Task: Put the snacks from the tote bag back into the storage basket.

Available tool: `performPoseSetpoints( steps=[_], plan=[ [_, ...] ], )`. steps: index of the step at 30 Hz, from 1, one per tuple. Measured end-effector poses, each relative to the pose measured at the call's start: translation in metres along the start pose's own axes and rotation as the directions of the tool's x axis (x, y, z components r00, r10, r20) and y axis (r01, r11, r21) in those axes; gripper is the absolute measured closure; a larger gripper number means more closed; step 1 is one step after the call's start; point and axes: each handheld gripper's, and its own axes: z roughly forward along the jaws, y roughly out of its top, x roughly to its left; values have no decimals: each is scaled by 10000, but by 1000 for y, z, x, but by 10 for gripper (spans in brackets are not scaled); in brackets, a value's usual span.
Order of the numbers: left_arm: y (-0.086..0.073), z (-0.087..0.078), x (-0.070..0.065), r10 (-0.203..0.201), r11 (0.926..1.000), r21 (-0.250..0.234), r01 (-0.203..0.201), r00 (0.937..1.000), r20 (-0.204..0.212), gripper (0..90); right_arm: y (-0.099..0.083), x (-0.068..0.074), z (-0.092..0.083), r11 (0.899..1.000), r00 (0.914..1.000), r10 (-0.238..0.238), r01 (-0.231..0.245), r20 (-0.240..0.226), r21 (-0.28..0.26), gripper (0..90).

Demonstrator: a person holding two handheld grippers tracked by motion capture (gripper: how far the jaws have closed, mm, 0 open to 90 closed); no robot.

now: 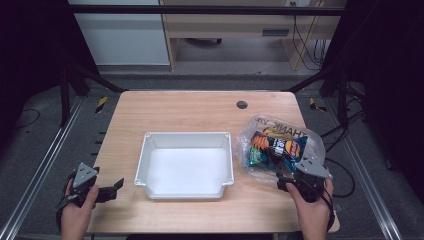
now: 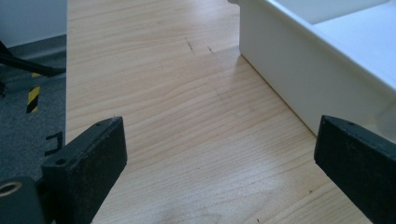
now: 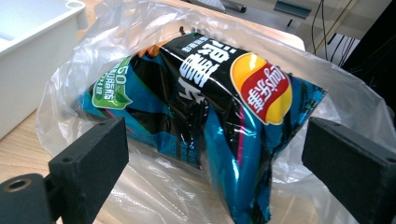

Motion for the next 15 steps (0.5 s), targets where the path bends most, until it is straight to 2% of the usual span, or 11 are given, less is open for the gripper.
performPoseSetpoints(
  steps=[7, 9, 15],
  plan=[
    [1, -3, -1, 57, 10000, -40, -57, 9999, -117, 26, 4, 0, -5, 9999, 9997, -83, 81, -223, -97, 59],
    [1, -3, -1, 73, 10000, -34, -74, 9999, -130, 25, 8, -1, -9, 9990, 9989, -376, 369, -283, -238, 52],
    [0, -4, 0, -11, 10000, -12, 11, 10000, -85, 25, 16, -6, -13, 9981, 9978, -530, 517, -398, -325, 54]
  ],
)
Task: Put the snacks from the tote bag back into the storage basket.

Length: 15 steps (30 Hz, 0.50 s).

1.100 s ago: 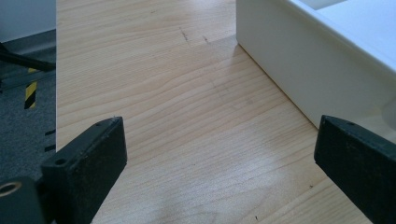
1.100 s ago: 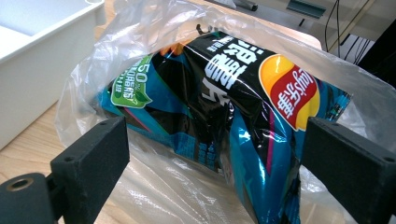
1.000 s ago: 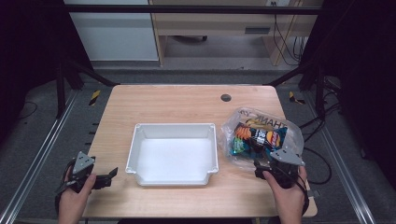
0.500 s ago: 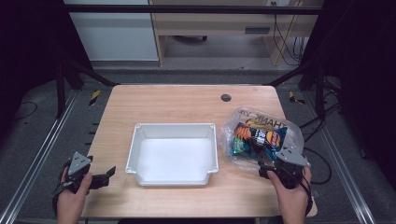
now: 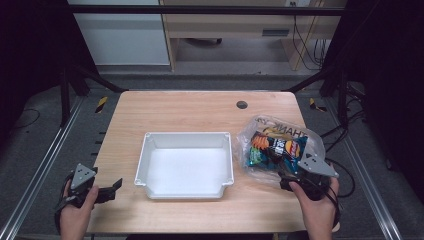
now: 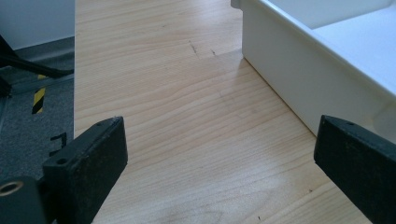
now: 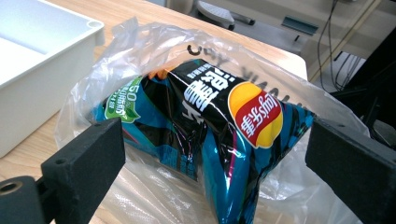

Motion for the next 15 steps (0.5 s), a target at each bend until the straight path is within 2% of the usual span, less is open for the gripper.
performPoseSetpoints(
  steps=[10, 12, 13, 14, 15],
  plan=[
    [-1, 0, 2, -29, 10000, 19, 29, 10000, -8, 25, 28, -20, 3, 9944, 9962, -702, 739, -517, 751, 48],
    [-1, 0, 1, -13, 10000, 8, 13, 10000, -24, 25, 35, -24, 4, 9914, 9928, -982, 1036, -691, 805, 49],
    [-1, 1, 1, 3, 10000, 8, -3, 10000, -41, 25, 41, -28, 5, 9857, 9878, -1274, 1360, -893, 990, 55],
    [-1, 1, 1, 15, 10000, 1, -15, 10000, -77, 25, 41, -28, 5, 9857, 9878, -1274, 1360, -893, 990, 55],
    [-1, 0, 1, 38, 10000, -7, -38, 9999, -108, 25, 44, -30, 6, 9824, 9838, -1454, 1561, -1050, 1022, 50]
  ],
)
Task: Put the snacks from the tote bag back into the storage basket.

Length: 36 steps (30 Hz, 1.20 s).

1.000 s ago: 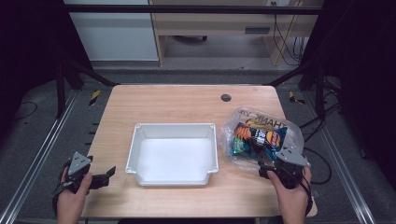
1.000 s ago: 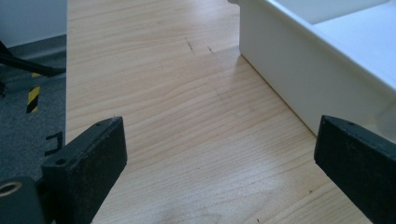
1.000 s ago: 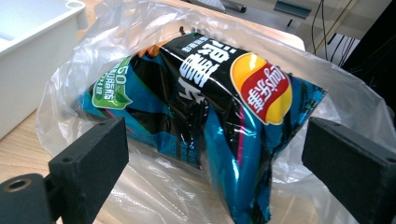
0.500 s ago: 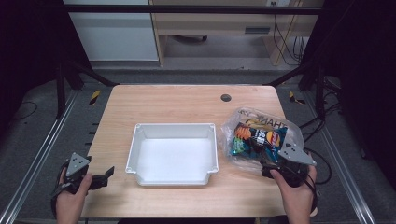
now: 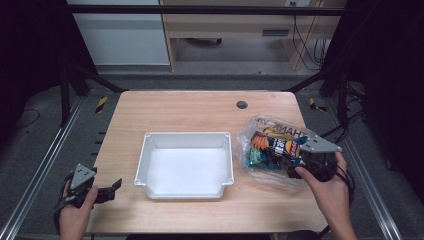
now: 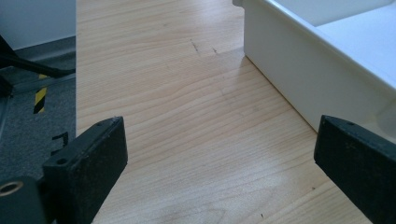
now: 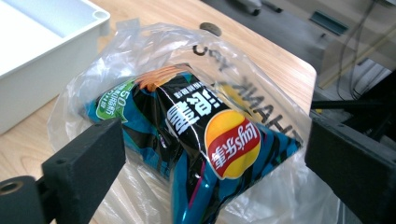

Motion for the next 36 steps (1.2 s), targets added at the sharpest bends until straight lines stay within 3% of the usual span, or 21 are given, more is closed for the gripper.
performPoseSetpoints(
  steps=[5, 12, 17, 22, 26, 29, 33, 36],
  plan=[
    [-1, 0, 1, -80, 10000, -15, 80, 10000, 54, 25, 17, -10, 9, 9954, 9970, -650, 677, -415, 681, 50],
    [-3, 0, 2, -116, 9999, 34, 116, 9999, 19, 25, 29, -19, 21, 9863, 9871, -1076, 1210, -1187, 1124, 57],
    [-1, 0, 2, -116, 9999, 20, 116, 9999, -34, 25, 30, -23, 26, 9874, 9878, -1040, 1166, -1163, 1071, 86],
    [-1, -1, 2, -112, 9999, -45, 112, 9999, -79, 25, 35, -29, 33, 9812, 9822, -1333, 1496, -1322, 1221, 68],
    [-2, 2, 2, -48, 9999, 98, 48, 10000, -31, 25, 37, -28, 45, 9666, 9683, -1725, 2017, -1804, 1582, 51],
    [-2, 2, 1, 15, 9999, 162, -15, 10000, 2, 25, 38, -29, 50, 9618, 9666, -1772, 2099, -1852, 1756, 53],
    [-2, 3, -1, 60, 9997, 226, -61, 10000, 45, 24, 38, -30, 58, 9564, 9548, -1728, 2214, -2419, 1904, 57],
    [-1, 5, -2, 120, 9995, 278, -122, 9999, 76, 24, 38, -32, 63, 9504, 9494, -1832, 2374, -2551, 2010, 67]
  ],
)
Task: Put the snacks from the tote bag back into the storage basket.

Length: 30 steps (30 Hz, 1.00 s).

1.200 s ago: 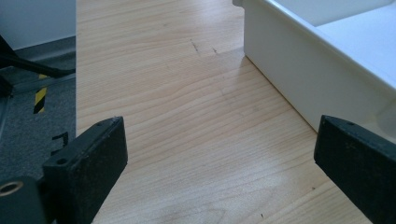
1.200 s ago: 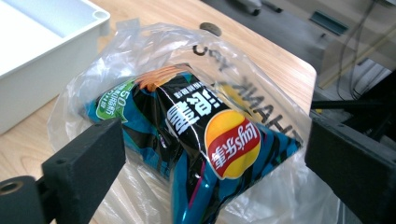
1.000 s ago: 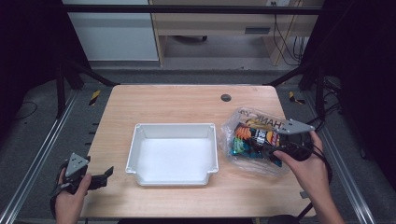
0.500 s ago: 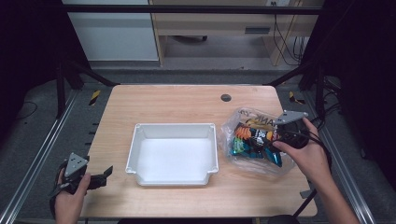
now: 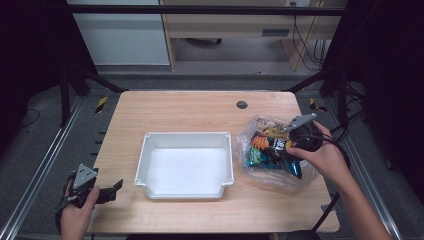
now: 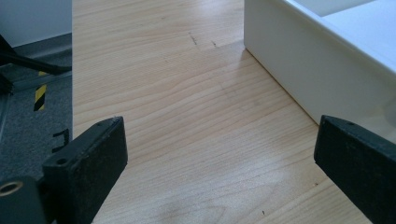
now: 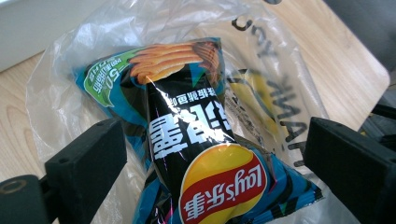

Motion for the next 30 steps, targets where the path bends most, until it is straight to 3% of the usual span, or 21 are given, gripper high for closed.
performPoseSetpoints(
  steps=[9, 17, 30],
  plan=[
    [0, 0, 0, 4, 10000, 28, -4, 10000, 32, 24, 4, -6, 7, 9981, 9984, -352, 374, -445, 487, 69],
    [0, 2, -2, 76, 9999, 132, -78, 9999, 126, 24, 10, -6, 19, 9914, 9918, -843, 931, -958, 918, 69],
    [-1, 3, -2, 84, 9996, 250, -87, 9999, 129, 24, 11, -9, 37, 9845, 9906, -992, 1114, -939, 1355, 69]
  ],
)
